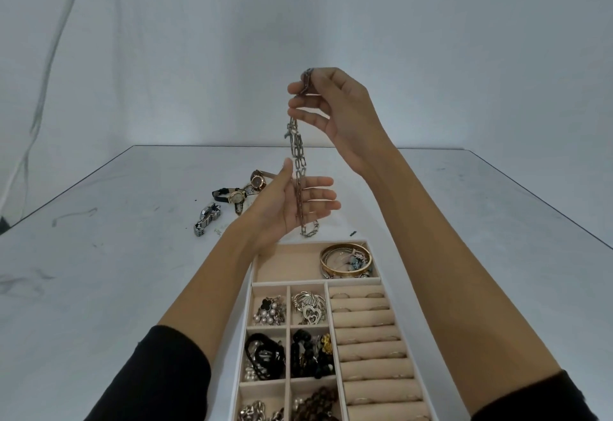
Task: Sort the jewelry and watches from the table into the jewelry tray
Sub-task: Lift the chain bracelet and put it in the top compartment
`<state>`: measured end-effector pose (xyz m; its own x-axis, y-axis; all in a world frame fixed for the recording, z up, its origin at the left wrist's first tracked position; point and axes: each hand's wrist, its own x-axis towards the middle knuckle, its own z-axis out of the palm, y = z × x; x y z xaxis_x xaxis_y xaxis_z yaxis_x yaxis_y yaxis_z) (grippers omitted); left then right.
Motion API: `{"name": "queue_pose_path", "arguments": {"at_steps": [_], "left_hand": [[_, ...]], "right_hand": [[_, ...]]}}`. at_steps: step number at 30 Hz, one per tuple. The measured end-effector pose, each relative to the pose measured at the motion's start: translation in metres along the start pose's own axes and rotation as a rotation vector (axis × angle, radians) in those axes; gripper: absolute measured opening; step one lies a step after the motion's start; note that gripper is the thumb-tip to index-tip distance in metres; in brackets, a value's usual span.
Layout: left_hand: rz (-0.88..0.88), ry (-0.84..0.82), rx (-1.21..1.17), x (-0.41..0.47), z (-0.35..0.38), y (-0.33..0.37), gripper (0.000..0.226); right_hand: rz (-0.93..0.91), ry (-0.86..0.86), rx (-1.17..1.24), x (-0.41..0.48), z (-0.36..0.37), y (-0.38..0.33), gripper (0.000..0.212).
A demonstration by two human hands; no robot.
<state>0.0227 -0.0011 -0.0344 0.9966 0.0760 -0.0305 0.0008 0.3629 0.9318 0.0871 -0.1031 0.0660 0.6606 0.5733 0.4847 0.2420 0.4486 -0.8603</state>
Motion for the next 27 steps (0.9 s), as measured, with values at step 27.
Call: {"name": "queue_pose_path", "arguments": {"at_steps": [27], "left_hand": [[-0.097,-0.002,-0.651,0.0,-0.013,0.009,0.088]], "right_hand": [[0.053,-0.283,-0.304,-0.004,-0.006,0.003,0.015]]}}
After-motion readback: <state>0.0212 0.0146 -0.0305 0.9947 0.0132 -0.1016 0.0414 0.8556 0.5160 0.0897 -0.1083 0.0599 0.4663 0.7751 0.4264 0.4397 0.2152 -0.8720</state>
